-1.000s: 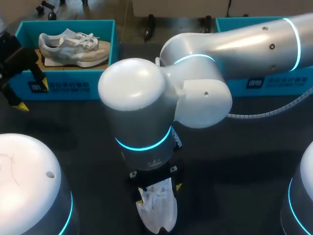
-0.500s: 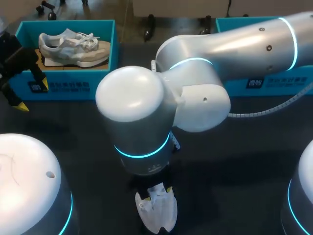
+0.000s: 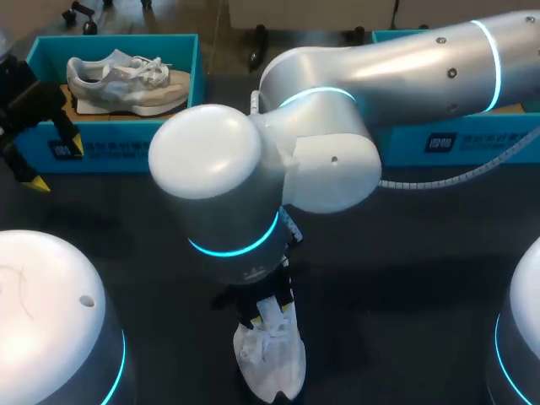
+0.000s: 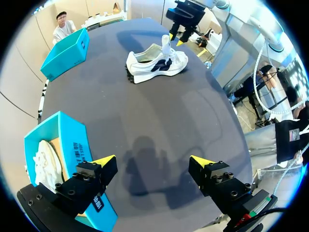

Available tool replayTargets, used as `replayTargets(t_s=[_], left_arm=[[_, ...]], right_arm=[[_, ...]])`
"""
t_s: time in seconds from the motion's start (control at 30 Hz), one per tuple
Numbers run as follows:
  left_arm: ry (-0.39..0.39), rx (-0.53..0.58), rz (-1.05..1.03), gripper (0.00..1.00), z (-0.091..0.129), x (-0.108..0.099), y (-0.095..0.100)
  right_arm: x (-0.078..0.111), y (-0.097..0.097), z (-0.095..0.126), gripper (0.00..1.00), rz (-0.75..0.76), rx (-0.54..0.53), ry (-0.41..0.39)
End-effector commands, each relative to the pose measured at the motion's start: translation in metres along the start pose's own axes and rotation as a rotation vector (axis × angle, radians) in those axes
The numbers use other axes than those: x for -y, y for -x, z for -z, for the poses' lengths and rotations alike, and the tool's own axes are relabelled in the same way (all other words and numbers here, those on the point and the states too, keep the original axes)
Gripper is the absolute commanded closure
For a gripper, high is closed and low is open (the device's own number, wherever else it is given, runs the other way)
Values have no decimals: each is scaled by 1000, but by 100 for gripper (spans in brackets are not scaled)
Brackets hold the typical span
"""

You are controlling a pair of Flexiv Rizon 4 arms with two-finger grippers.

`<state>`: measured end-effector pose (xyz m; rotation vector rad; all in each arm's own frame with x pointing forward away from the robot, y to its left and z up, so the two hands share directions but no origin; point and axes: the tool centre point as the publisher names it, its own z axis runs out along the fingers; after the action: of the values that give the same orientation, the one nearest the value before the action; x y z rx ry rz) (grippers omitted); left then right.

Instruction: Take the shoe out of the shoebox, open the shoe tongue, remove and reinsert the insole, then place the shoe into the shoebox

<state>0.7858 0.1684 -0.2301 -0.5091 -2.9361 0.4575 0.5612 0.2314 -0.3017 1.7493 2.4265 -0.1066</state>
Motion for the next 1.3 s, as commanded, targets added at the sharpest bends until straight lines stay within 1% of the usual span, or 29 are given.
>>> replayTargets(t_s=[0.03,0.2,0.37,0.4,0.53,0.63,0.7,0.93,1.1,1.3], left_arm=[[3,-3,0,0,1,0,0],[3,-3,0,0,1,0,0],[3,-3,0,0,1,0,0],[3,-3,0,0,1,0,0],[3,-3,0,0,1,0,0],[3,-3,0,0,1,0,0],[3,-3,0,0,1,0,0],[3,-3,0,0,1,0,0],[3,-3,0,0,1,0,0],[3,-3,0,0,1,0,0]], right_arm=[[-12,0,-12,68,-544,-9,-10],[-30,2,-26,70,-505,-48,-13],[-36,5,-34,70,-495,-51,-24],[-36,6,-33,70,-496,-38,-24],[-26,6,-14,69,-508,-11,16],[-24,2,-5,69,-499,-6,44],[-27,-2,-3,69,-479,-13,56],[-34,-13,-6,69,-446,-32,55],[-39,-19,-19,69,-437,-45,29],[-46,-10,-33,72,-486,-27,15]])
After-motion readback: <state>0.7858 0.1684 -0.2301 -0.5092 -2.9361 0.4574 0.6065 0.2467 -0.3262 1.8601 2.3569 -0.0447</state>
